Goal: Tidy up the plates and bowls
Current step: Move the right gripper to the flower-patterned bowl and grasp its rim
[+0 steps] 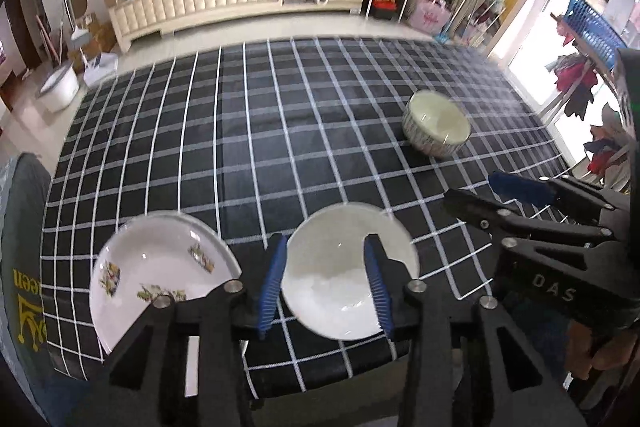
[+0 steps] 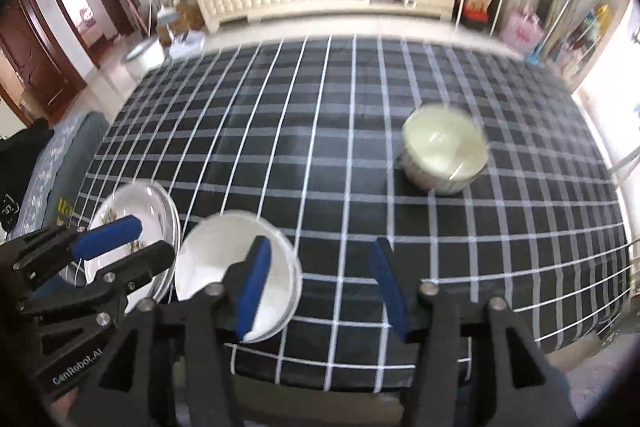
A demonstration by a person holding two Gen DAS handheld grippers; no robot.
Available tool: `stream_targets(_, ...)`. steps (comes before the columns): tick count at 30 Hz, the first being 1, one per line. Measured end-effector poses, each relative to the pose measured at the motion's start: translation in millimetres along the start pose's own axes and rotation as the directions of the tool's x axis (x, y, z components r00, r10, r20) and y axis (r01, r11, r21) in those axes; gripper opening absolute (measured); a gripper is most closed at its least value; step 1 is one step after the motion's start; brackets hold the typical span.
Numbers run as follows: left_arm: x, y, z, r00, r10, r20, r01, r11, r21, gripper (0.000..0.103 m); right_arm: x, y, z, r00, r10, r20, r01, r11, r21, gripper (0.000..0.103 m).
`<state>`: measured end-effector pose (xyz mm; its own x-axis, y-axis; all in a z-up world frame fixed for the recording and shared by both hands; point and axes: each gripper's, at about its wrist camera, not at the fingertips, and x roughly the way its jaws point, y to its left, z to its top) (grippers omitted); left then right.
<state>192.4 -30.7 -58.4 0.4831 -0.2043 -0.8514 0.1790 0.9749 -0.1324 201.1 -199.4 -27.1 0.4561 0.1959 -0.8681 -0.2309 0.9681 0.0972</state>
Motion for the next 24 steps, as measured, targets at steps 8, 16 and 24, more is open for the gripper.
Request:
stream_targets(8, -42.4, -37.2, 27.0, 0.989, -0.014, 0.146, 0.003, 0.997, 0.079, 0.051, -47.8, -27.8, 14.0, 0.992, -0.027, 0.123, 0.024, 0.999, 0.022, 0.07)
stream_targets(16, -47.0, -70.5, 60.1, 0.983, -0.041, 0.181, 0.018, 0.992, 0.126, 0.066, -72.5, -56.4, 25.8, 0.98, -0.06, 0.191, 0.054, 0.998, 0.039, 0.079)
stream_targets(24, -19.2, -97.0, 89.2, 0.989, -0.057, 0.133, 0.035, 0.986, 0.162, 0.076, -71.2, -97.3, 44.3, 0.975, -0.091, 0.204, 0.08, 0.995, 0.064, 0.091)
